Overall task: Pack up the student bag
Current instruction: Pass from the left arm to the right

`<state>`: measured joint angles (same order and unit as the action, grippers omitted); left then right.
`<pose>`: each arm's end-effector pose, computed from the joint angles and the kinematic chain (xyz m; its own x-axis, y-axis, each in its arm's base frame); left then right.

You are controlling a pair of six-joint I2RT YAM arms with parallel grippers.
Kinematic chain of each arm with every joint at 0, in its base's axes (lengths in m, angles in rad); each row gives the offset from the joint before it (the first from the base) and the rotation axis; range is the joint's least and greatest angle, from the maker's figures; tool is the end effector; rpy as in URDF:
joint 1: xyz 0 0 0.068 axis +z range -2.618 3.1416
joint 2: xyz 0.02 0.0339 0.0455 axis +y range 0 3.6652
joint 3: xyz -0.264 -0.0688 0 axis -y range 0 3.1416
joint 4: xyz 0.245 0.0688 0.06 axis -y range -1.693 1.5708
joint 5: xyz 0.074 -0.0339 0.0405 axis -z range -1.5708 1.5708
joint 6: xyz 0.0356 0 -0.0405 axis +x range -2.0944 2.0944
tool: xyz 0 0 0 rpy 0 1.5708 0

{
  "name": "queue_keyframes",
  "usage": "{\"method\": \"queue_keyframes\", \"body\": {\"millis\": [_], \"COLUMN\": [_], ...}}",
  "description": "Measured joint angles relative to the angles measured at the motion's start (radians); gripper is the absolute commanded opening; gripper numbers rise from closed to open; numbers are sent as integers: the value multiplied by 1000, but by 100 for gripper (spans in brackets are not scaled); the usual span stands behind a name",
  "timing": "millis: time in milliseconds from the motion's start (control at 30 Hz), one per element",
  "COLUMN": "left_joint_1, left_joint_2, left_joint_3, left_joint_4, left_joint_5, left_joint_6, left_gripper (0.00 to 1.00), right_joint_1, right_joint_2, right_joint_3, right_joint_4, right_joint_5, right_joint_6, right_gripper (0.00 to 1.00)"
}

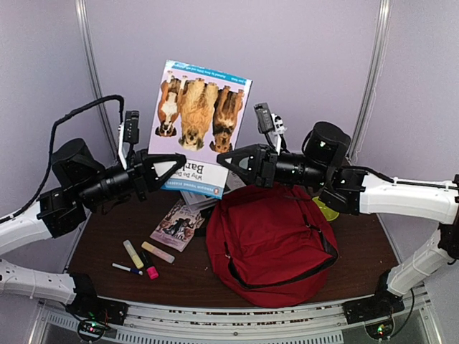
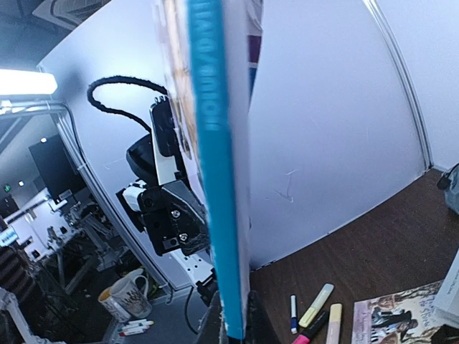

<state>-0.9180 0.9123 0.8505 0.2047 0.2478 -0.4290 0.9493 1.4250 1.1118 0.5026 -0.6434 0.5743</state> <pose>0.1231 -0.1754 0.3825 -0.3030 -0.2676 -0.9146 0.8704 0.3131 -0.3800 0.1770 0.2839 0.3756 -0.4477 0.1213 -0.8859 -0.8937 -0.0942 0.4387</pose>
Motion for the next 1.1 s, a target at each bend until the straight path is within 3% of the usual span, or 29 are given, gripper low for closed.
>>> {"method": "queue_keyframes", "body": {"millis": [267, 367, 433, 467, 567, 600, 733, 767, 833, 867, 900, 1000, 1100], "left_joint_1": [-16, -19, -21, -21, -34, -39, -50, -54, -60, -62, -64, -66, -68], "left_joint_2": [110, 137, 145, 147, 174, 185, 212, 216, 224, 229, 230, 233, 255], "left_joint_3": [-2, -1, -1, -1, 13, 15, 27, 29, 34, 43, 52, 105, 195], "left_joint_4": [41, 65, 83, 87, 99, 105, 130, 133, 133, 128, 114, 0, -182], "left_joint_5": [-3, 0, 18, 25, 54, 59, 81, 82, 82, 78, 69, -21, -161], "left_joint_6": [-27, -32, -28, -27, -22, -21, -26, -26, -23, -15, -5, 47, 110], "left_gripper": [0, 0, 0, 0, 0, 0, 0, 9, 45, 58, 61, 49, 45], "right_joint_1": [-104, -122, -136, -145, -171, -174, -175, -177, -184, -187, -196, -257, -380], "right_joint_2": [-6, -11, -23, -29, -65, -77, -111, -119, -142, -156, -173, -254, -354], "right_joint_3": [-161, -188, -200, -203, -204, -204, -214, -219, -226, -228, -229, -225, -180], "right_joint_4": [191, 222, 250, 264, 315, 328, 334, 329, 300, 283, 262, 143, -137], "right_joint_5": [-96, -116, -122, -121, -114, -112, -105, -104, -101, -100, -105, -111, -58], "right_joint_6": [162, 187, 210, 218, 224, 226, 207, 202, 190, 186, 185, 162, 72], "right_gripper": [0, 33, 44, 43, 7, 0, 0, 0, 0, 0, 0, 0, 0]}}
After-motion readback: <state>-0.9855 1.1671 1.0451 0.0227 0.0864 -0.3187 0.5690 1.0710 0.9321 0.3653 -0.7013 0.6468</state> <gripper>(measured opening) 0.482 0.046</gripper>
